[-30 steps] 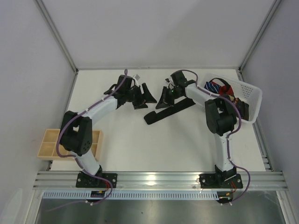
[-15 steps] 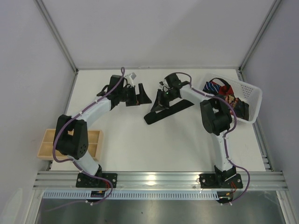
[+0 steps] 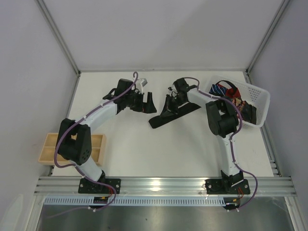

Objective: Roll the ties
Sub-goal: Roll the tie

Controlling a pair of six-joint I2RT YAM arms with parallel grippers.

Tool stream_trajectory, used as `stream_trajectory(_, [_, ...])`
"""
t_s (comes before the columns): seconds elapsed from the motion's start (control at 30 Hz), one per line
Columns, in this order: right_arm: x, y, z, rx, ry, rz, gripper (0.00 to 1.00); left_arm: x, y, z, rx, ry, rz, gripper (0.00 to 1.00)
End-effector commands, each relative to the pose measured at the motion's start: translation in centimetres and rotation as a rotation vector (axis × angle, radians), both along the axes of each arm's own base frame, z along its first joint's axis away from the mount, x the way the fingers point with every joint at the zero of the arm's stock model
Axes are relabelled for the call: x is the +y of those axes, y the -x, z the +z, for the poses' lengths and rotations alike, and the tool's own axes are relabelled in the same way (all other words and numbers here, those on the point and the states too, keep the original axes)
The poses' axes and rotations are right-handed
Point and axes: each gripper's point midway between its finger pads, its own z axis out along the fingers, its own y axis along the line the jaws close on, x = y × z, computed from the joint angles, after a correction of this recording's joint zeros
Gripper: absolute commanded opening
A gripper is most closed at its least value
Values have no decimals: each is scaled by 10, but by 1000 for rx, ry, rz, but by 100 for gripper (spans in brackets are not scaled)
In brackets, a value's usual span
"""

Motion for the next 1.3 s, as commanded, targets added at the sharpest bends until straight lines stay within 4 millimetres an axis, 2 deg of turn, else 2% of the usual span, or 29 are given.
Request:
stream_trajectory(0.0, [-4,-6,14,-73,15,11,1,-12,-1,29,-94,15,-58,100])
stream_trajectory(0.1, [-3,-7,29,-98,19,15,1,0,-5,20,-82,-39,22,100])
stream_trajectory(0.13, [-2,-6,32,-105,20,21,1,3,-7,29,-115,-41,39,100])
stream_trajectory(0.17, [1,-2,36,-109,21,31,1,8,-4,25,-120,-58,60,100])
stream_trajectory(0.2, [2,-1,41,-121,19,36,1,13,-12,31,-173,-68,104,100])
stream_trajectory(0.23, [5,4,43,-119,19,47,1,15,-11,40,-206,-62,109,100])
stream_trajectory(0.4, [17,22,47,-115,12,80,2,7,-2,33,-213,-93,-11,100])
stream_trajectory(0.53, [16,25,34,-97,22,80,2,-2,5,19,-221,-134,-109,100])
stream_trajectory(0.67, [6,19,18,-84,45,61,2,-17,19,9,-195,-136,-218,100])
stream_trajectory(0.77, [-4,13,3,-65,63,46,2,-27,22,3,-203,-196,-257,100])
stream_trajectory(0.8, [-6,12,2,-68,65,49,1,-30,22,-6,-184,-220,-268,100])
stream_trajectory(0.93, [-9,12,-8,-50,70,48,1,-44,19,-15,-209,-313,-285,100])
stream_trajectory(1.07, [-6,11,3,-61,45,41,1,-59,15,-26,-256,-410,-314,100])
stream_trajectory(1.27, [-11,3,39,-106,7,-4,1,-56,12,-34,-266,-447,-303,100])
